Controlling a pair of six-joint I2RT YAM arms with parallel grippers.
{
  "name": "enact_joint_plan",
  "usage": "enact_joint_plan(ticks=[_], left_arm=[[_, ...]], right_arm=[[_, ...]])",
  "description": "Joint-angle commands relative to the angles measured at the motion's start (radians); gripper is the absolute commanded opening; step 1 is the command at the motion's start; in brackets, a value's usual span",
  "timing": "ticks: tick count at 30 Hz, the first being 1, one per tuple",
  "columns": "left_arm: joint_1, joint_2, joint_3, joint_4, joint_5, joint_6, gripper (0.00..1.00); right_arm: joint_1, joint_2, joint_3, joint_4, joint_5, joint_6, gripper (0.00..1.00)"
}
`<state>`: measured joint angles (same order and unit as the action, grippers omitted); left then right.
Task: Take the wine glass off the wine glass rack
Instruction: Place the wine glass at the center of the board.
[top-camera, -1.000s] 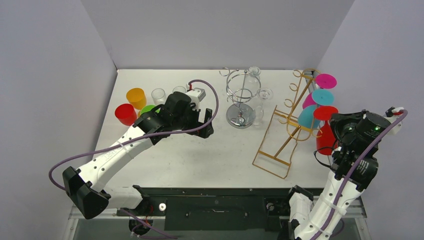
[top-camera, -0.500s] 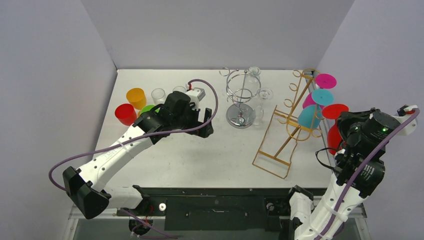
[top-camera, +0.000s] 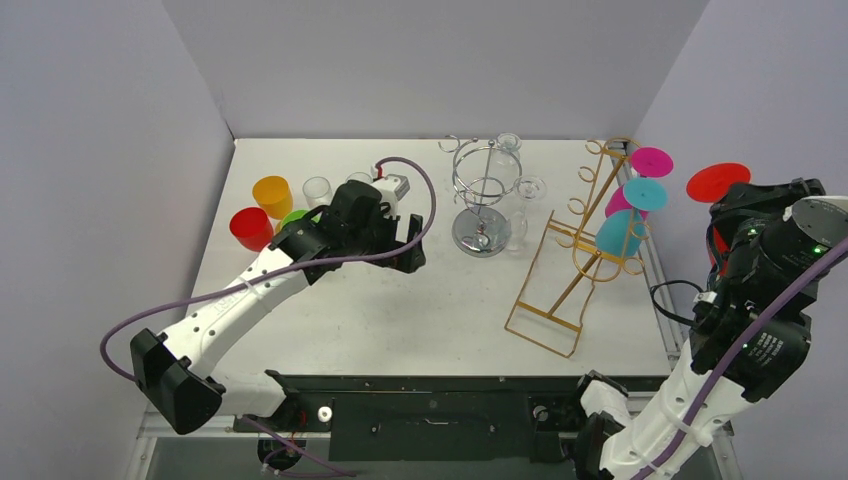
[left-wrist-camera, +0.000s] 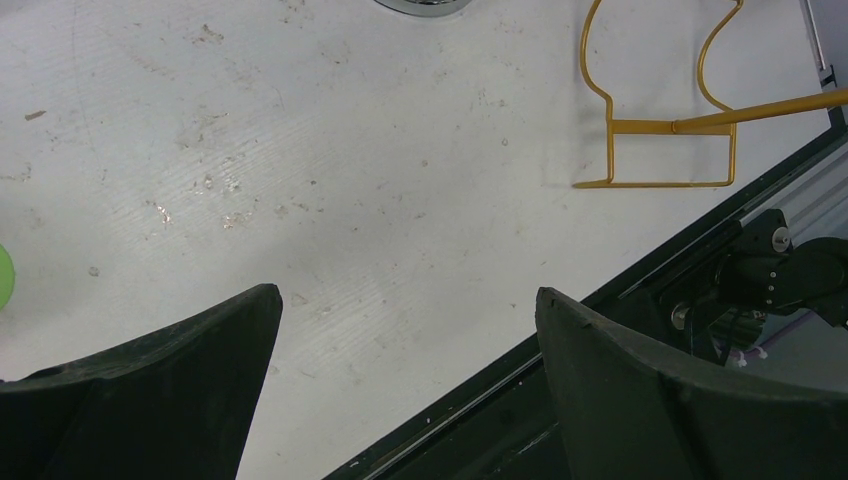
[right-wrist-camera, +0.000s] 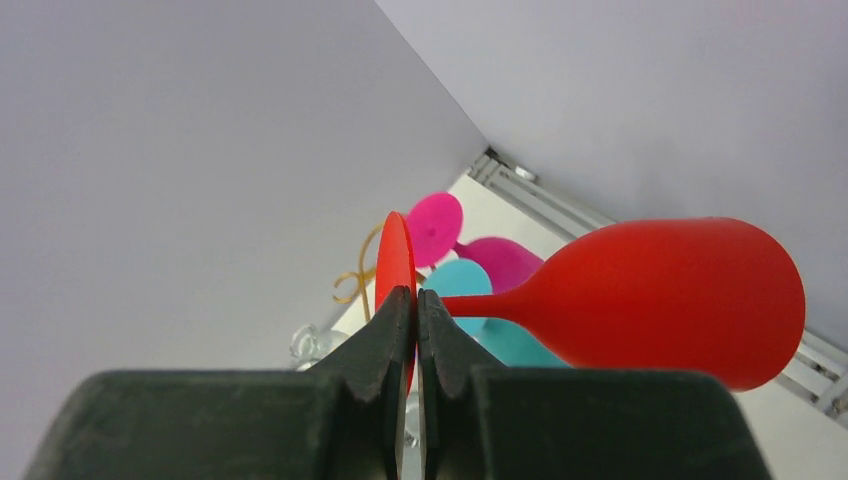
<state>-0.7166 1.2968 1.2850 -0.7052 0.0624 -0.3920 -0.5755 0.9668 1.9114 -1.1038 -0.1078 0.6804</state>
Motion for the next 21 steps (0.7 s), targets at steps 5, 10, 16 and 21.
enact_joint_plan(ticks=[5, 10, 16, 21], left_arm=[[0.034, 0.029, 0.095, 0.03, 0.001, -0.033, 0.96], [0.057, 0.056, 0.196, 0.01, -0.025, -0.049, 0.96], [0.094, 0.094, 0.334, 0.018, 0.026, -0.095, 0.96], [0.137, 0.118, 0.431, 0.088, 0.128, -0.16, 0.96]], right_arm=[[-0.001, 0.07, 0.076, 0.269, -0.129, 0.106, 0.0], [0.086, 0.098, 0.048, 0.48, -0.203, 0.271, 0.0], [0.301, 0.145, 0.013, 0.663, -0.185, 0.401, 0.0], [0.508, 0.165, -0.088, 0.835, -0.142, 0.519, 0.0]])
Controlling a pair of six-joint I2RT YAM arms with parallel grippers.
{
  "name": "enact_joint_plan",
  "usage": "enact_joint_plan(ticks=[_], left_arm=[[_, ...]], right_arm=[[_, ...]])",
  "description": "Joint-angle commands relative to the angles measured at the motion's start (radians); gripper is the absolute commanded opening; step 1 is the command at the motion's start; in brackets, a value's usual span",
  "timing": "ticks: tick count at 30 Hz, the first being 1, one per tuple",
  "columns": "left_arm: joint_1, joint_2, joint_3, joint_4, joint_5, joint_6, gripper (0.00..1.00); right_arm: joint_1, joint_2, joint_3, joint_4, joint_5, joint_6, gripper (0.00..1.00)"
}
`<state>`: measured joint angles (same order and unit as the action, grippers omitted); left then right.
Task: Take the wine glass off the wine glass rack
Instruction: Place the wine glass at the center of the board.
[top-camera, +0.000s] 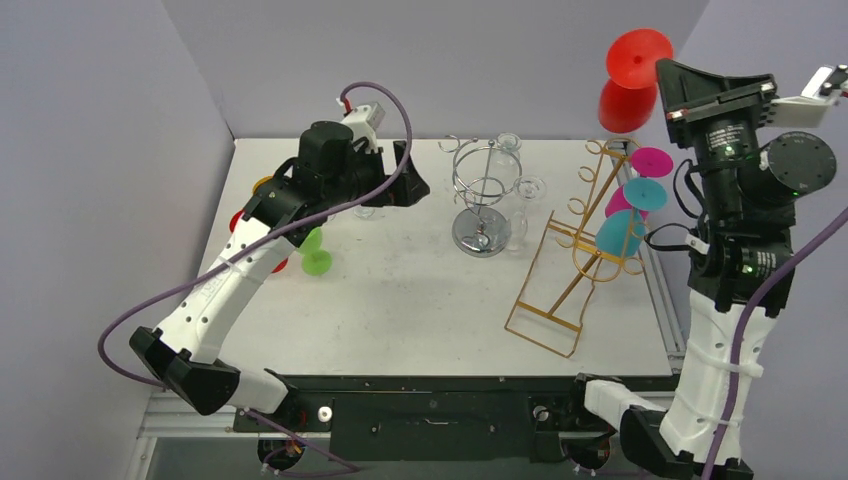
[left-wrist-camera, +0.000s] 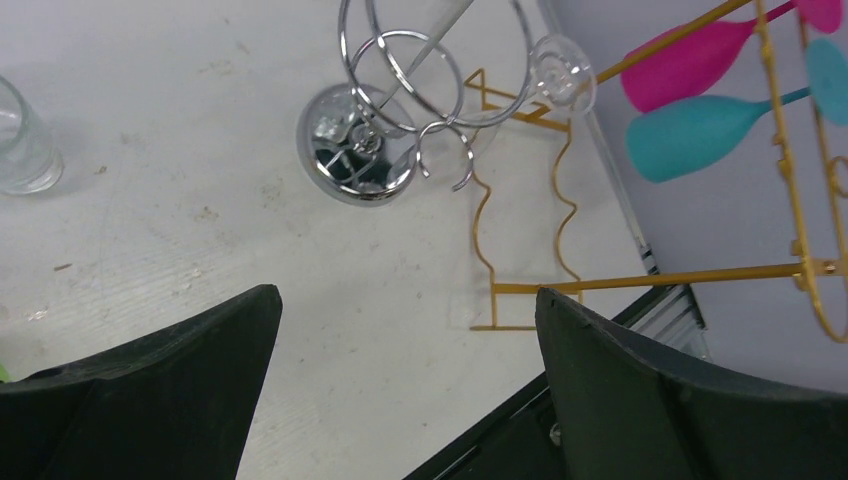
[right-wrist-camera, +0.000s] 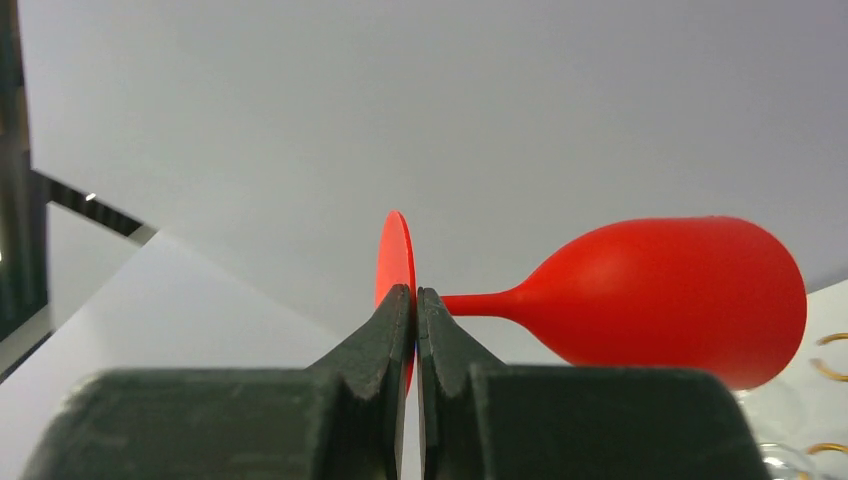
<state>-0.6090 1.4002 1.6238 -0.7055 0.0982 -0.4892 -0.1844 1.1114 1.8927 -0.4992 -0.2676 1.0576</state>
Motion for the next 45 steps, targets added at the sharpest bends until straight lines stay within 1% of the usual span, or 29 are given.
enact_joint_plan(ticks=[1, 4, 5, 6, 7, 8, 10, 12, 14, 19, 24, 26, 35, 38, 44, 45], left_arm=[[0.045, 0.02, 0.105, 0.12, 0.131, -0.088, 0.96], [0.086, 0.014, 0.094, 0.224, 0.222, -0.181, 0.96], [0.108, 0.01, 0.072, 0.297, 0.272, -0.205, 0.96], [0.118, 0.001, 0.06, 0.333, 0.295, -0.252, 0.96], [0.137, -0.002, 0.037, 0.401, 0.327, -0.274, 0.96], [0.145, -0.009, 0.027, 0.436, 0.354, -0.316, 0.96], [0.165, -0.01, 0.0, 0.525, 0.39, -0.374, 0.96], [0.189, -0.011, -0.031, 0.657, 0.428, -0.438, 0.96], [0.2, -0.012, -0.067, 0.771, 0.45, -0.497, 0.96], [0.217, -0.008, -0.128, 0.941, 0.475, -0.576, 0.97], [0.241, -0.005, -0.159, 1.087, 0.491, -0.637, 1.0], [0.247, 0.0, -0.159, 1.115, 0.494, -0.647, 0.95], [0.255, 0.042, -0.164, 1.266, 0.536, -0.73, 0.83], [0.255, 0.055, -0.165, 1.318, 0.548, -0.764, 0.75], [0.255, 0.067, -0.164, 1.43, 0.563, -0.838, 0.64], [0.255, 0.065, -0.16, 1.439, 0.567, -0.845, 0.61]], right_arm=[[0.14, 0.022, -0.088, 0.257, 0.026, 0.161, 0.0], [0.253, 0.043, -0.161, 0.377, 0.043, 0.265, 0.0], [0.273, 0.049, -0.183, 0.399, 0.048, 0.289, 0.0], [0.308, 0.064, -0.195, 0.448, 0.05, 0.338, 0.0], [0.323, 0.072, -0.205, 0.47, 0.049, 0.366, 0.0], [0.348, 0.086, -0.227, 0.535, 0.047, 0.42, 0.0], [0.384, 0.108, -0.25, 0.608, 0.049, 0.488, 0.0], [0.419, 0.127, -0.265, 0.662, 0.057, 0.55, 0.0], [0.448, 0.143, -0.284, 0.711, 0.062, 0.611, 0.0], [0.514, 0.171, -0.342, 0.797, 0.081, 0.723, 0.0], [0.547, 0.174, -0.384, 0.824, 0.088, 0.761, 0.0], [0.557, 0.172, -0.395, 0.83, 0.084, 0.771, 0.0], [0.591, 0.167, -0.436, 0.869, 0.08, 0.809, 0.0], [0.603, 0.172, -0.445, 0.889, 0.077, 0.828, 0.0], [0.612, 0.178, -0.464, 0.917, 0.07, 0.853, 0.0], [0.612, 0.179, -0.47, 0.923, 0.071, 0.857, 0.0]])
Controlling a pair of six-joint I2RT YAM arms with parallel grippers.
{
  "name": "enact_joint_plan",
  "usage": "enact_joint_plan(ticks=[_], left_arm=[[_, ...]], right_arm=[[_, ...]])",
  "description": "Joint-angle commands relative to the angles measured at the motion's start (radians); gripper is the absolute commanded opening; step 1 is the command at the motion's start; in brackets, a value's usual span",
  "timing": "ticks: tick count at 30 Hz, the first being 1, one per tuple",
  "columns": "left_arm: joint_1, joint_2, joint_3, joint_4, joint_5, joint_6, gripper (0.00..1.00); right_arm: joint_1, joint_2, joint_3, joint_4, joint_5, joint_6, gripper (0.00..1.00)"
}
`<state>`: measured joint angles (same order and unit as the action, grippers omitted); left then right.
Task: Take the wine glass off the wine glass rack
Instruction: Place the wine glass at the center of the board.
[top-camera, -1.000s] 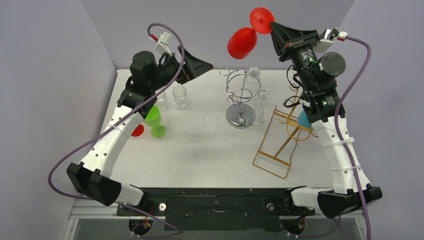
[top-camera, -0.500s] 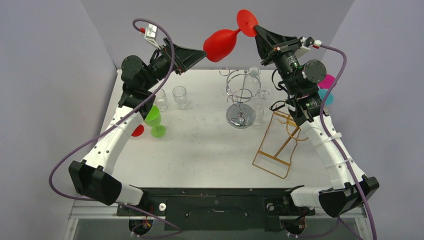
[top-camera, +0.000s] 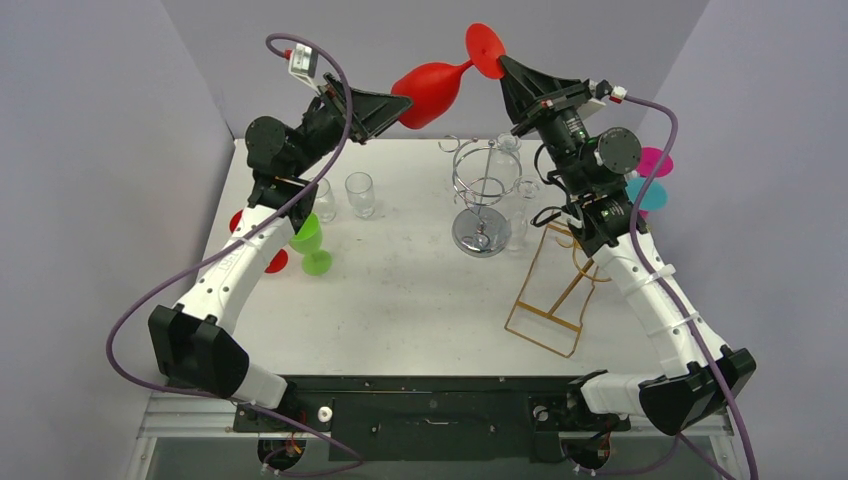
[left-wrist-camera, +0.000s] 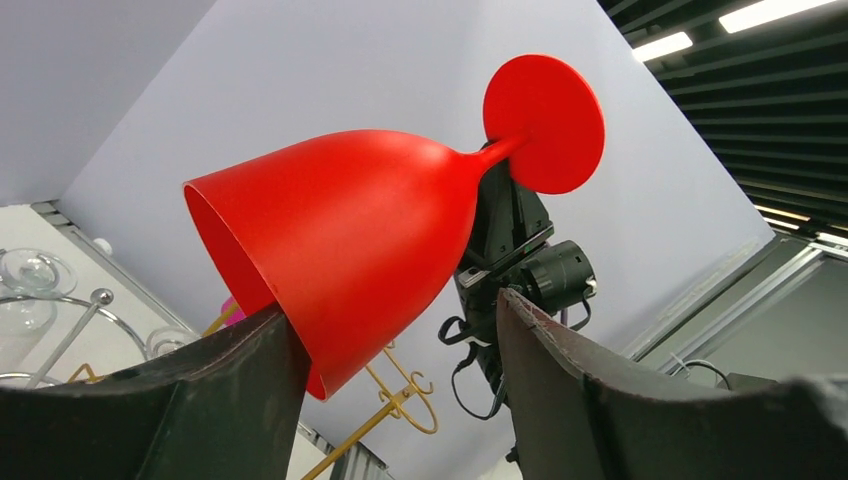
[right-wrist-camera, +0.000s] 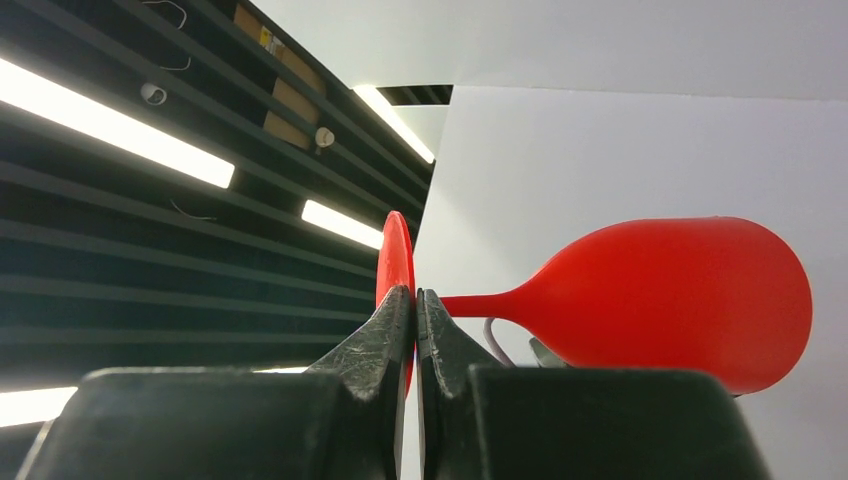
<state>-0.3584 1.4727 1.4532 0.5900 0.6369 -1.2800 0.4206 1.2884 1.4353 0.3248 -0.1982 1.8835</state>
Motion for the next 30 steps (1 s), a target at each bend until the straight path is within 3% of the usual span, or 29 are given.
enact_joint_plan(ticks=[1, 8, 17, 19, 22, 25, 30], left_arm=[[0.004, -0.01, 0.011, 0.15, 0.031, -0.062, 0.59], [0.004, -0.022, -0.007, 0.249, 0.046, -0.143, 0.33], [0.006, -0.088, -0.028, 0.17, 0.05, -0.104, 0.04], [0.009, -0.11, -0.033, 0.109, 0.047, -0.068, 0.0], [0.015, -0.146, -0.035, 0.011, 0.033, 0.017, 0.0], [0.017, -0.194, -0.013, -0.195, 0.001, 0.119, 0.0], [0.016, -0.258, 0.045, -0.545, -0.094, 0.324, 0.0]], right_arm=[[0.007, 0.004, -0.02, 0.109, 0.001, 0.039, 0.0], [0.007, 0.011, -0.027, 0.122, -0.003, 0.044, 0.0], [0.0, -0.006, -0.001, -0.016, -0.034, -0.118, 0.03], [-0.001, -0.003, 0.039, -0.082, -0.059, -0.18, 0.09], [-0.009, -0.018, 0.066, -0.187, -0.067, -0.285, 0.29], [-0.025, -0.034, 0.111, -0.305, -0.058, -0.376, 0.52], [-0.062, -0.068, 0.158, -0.456, -0.045, -0.518, 0.73]])
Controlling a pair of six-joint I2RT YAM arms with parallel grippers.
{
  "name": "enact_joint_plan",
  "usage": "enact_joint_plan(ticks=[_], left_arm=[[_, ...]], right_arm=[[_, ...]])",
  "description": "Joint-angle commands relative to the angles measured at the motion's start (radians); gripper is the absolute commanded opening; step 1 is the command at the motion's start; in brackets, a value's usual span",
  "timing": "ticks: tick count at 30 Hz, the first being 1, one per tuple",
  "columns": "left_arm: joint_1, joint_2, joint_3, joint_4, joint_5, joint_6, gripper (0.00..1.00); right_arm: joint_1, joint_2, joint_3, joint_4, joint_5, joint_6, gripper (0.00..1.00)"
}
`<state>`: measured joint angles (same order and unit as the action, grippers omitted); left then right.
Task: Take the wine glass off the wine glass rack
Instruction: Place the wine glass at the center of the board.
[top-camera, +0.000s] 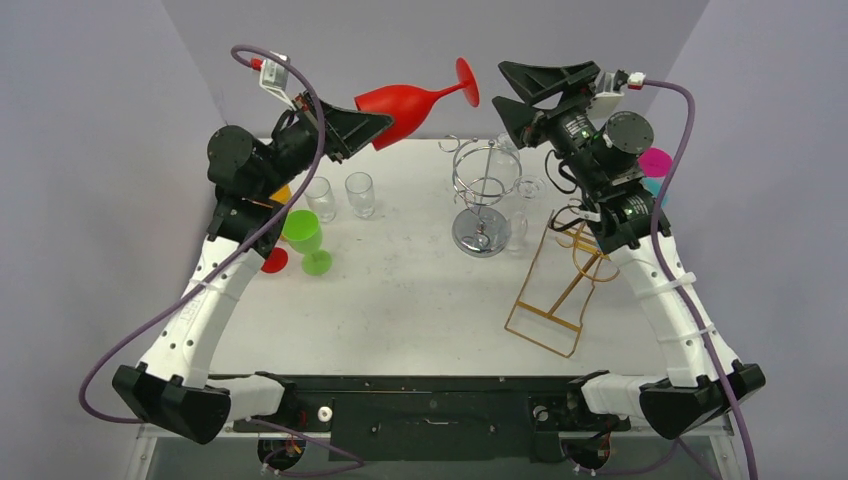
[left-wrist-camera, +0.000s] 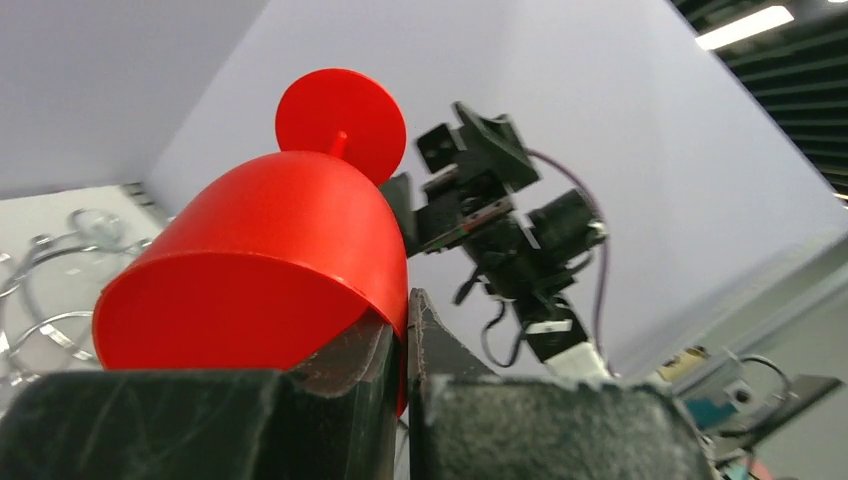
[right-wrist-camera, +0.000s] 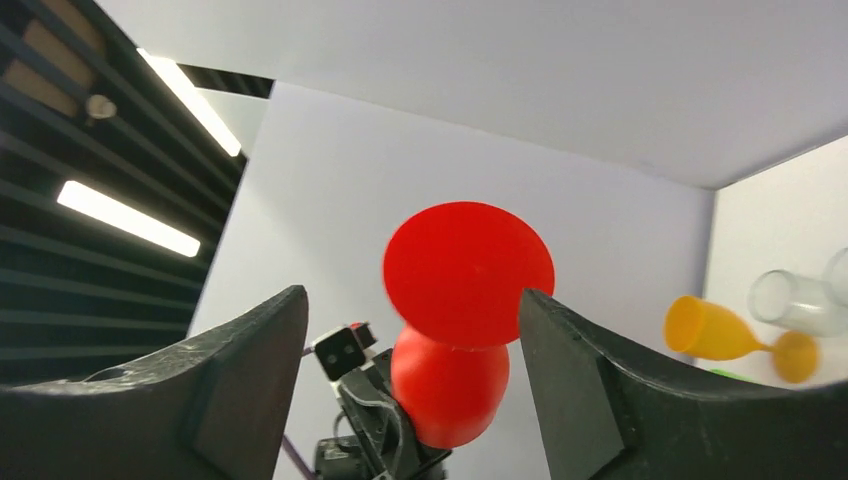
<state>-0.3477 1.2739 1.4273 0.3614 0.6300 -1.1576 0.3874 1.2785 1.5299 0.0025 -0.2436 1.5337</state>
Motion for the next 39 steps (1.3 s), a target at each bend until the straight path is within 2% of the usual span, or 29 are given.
enact_joint_plan(ticks=[1, 5, 10, 14, 17, 22, 39], left_arm=[[0.006, -0.065, 0.076, -0.361, -0.102, 0.221, 0.0], [0.004, -0.086, 0.113, -0.62, -0.194, 0.35, 0.0], [-0.013, -0.073, 0.199, -0.979, -0.386, 0.53, 0.0], [-0.055, -0.035, 0.237, -1.159, -0.55, 0.631, 0.0], [-0.086, -0.016, 0.223, -1.205, -0.661, 0.668, 0.0], [-0.122, 0.043, 0.221, -1.26, -0.764, 0.706, 0.0], [-0.181, 0.41, 0.393, -1.396, -0.88, 0.808, 0.0]], right_arm=[[-0.044, -0.064, 0.071, -0.168, 0.001, -0.204, 0.76], [-0.079, -0.094, 0.125, -0.307, 0.029, -0.33, 0.79], [-0.092, -0.115, 0.253, -0.515, 0.13, -0.509, 0.8], [-0.093, -0.128, 0.313, -0.643, 0.193, -0.623, 0.8], [-0.095, -0.132, 0.346, -0.698, 0.234, -0.672, 0.8], [-0.104, -0.141, 0.399, -0.797, 0.314, -0.749, 0.81], [-0.121, -0.18, 0.388, -0.894, 0.359, -0.819, 0.82]])
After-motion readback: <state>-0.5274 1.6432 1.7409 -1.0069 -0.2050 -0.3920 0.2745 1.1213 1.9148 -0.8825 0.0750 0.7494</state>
